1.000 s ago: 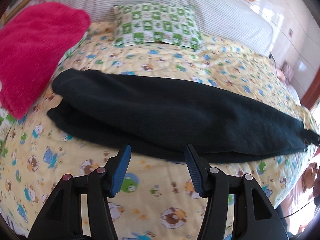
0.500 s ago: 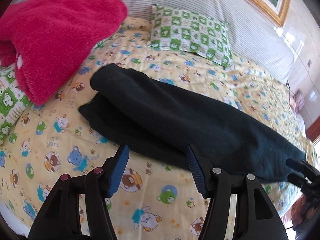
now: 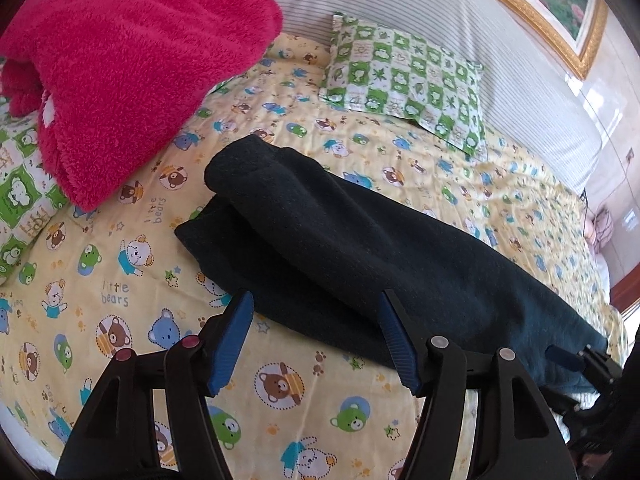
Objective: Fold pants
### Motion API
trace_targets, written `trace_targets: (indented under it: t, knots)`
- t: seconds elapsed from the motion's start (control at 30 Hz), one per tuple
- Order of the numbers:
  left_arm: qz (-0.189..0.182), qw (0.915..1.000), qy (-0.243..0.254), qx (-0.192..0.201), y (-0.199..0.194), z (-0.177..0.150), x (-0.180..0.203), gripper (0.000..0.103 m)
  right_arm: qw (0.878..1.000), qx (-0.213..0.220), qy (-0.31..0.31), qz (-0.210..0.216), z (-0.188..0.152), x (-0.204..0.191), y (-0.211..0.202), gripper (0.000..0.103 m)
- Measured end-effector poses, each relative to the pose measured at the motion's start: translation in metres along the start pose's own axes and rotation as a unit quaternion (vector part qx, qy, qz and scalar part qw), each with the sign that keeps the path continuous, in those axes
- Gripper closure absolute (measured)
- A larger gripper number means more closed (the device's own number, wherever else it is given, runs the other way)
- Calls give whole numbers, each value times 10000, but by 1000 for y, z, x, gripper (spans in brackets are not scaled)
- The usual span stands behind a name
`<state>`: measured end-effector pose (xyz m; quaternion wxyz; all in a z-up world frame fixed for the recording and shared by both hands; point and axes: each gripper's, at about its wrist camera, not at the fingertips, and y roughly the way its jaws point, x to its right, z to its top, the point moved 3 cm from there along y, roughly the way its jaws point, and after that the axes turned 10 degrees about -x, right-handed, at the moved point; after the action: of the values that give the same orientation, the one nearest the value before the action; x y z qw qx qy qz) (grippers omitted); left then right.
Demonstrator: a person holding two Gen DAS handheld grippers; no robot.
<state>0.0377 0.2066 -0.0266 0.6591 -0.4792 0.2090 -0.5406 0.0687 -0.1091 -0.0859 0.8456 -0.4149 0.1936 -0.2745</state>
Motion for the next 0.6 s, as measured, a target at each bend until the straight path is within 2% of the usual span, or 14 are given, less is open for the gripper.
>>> trace_targets:
  t: [0.13, 0.37, 0.43, 0.47, 0.53, 0.57, 0.6]
  knots:
    - [-84, 9997, -232, -67, 6, 7, -6, 37, 9993, -180, -281, -143, 3, -9, 17, 40]
    - [11, 9985, -505, -195, 26, 21, -15, 36, 9892, -357, -938, -1065, 6, -19, 45, 42]
    - [105, 9980, -572, -256, 35, 27, -17, 36, 9882, -387, -969, -1124, 8, -16, 47, 63]
    - [189, 9976, -609, -286, 39, 30, -19, 38, 9897, -403, -910, -1027, 9, -13, 47, 67]
    - [245, 9974, -617, -294, 43, 32, -21, 55, 9927, -343, -792, -837, 12, -11, 43, 81]
    - [226, 9976, -602, -269, 43, 33, -20, 76, 9935, -285, -754, -798, 13, -11, 39, 83]
    - [195, 9978, -582, -238, 41, 34, -20, 86, 9943, -196, -740, -744, 15, -11, 33, 86]
